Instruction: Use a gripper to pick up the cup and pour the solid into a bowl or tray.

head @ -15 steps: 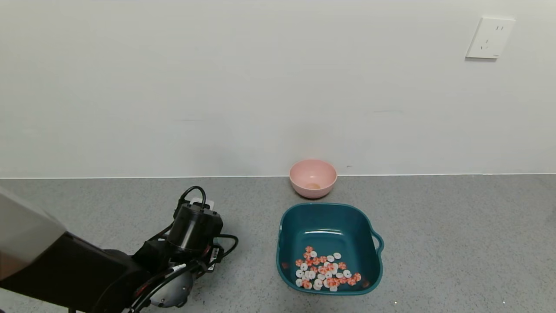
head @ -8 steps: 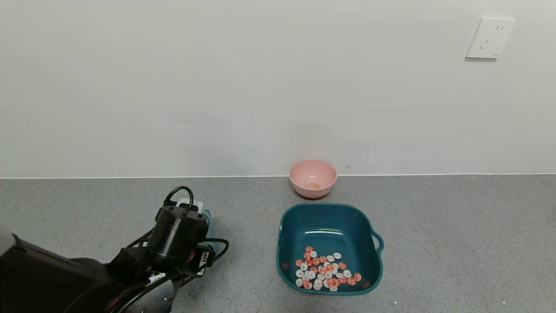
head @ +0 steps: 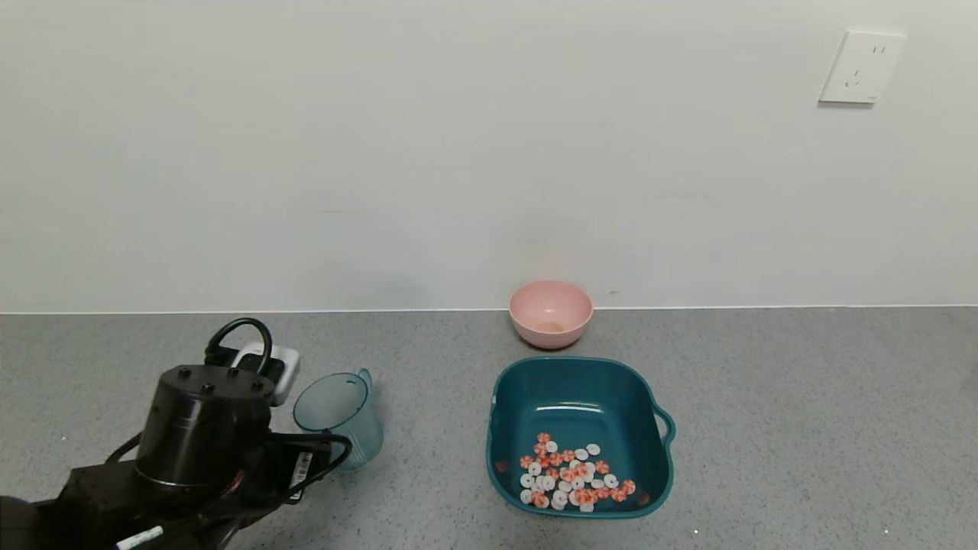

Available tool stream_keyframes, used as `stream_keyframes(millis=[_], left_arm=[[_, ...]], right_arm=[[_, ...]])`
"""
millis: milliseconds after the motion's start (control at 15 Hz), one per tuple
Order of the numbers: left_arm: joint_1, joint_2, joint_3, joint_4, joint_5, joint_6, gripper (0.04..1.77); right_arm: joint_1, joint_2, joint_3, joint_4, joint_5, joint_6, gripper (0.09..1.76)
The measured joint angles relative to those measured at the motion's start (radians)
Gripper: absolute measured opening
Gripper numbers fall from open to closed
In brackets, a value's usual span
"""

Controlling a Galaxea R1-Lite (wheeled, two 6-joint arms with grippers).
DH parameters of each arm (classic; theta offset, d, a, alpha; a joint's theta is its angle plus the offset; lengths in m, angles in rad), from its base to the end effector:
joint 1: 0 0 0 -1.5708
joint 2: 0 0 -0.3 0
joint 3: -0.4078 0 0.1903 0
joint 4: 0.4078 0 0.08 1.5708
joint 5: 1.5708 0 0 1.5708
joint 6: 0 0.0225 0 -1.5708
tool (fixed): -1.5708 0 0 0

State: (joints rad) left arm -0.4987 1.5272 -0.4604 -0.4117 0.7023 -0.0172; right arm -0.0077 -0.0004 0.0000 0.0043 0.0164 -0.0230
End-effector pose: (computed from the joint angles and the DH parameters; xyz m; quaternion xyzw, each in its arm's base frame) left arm 0.1953 -0.0898 0.1240 0.1737 0.2646 0.0985 0.9435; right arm -0.0228 0.0005 0.0750 -0.0115 0.0019 0.0044 0.9999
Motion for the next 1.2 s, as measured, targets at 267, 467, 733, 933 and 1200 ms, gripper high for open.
stream_keyframes(millis=[267, 467, 733, 933, 1200], left_arm=[[-0.003, -0.157, 0.001, 0.110, 0.027, 0.004, 1.71], [-0.022, -0.279, 0.002, 0.185, 0.071, 0.004, 1.71], [-0.037, -0.447, 0.007, 0.329, 0.086, -0.001, 1.72], [-0.039, -0.555, 0.020, 0.382, 0.085, -0.004, 1.72], [-0.045, -0.653, 0.043, 0.354, 0.046, -0.074, 1.72]], right_arm=[[0.000, 0.000, 0.000, 0.000, 0.000, 0.000, 1.71], [0.000, 0.000, 0.000, 0.000, 0.000, 0.001, 1.71], [0.000, 0.000, 0.000, 0.000, 0.000, 0.000, 1.71], [0.000, 0.000, 0.000, 0.000, 0.000, 0.001, 1.71], [0.000, 0.000, 0.000, 0.000, 0.000, 0.001, 1.71]])
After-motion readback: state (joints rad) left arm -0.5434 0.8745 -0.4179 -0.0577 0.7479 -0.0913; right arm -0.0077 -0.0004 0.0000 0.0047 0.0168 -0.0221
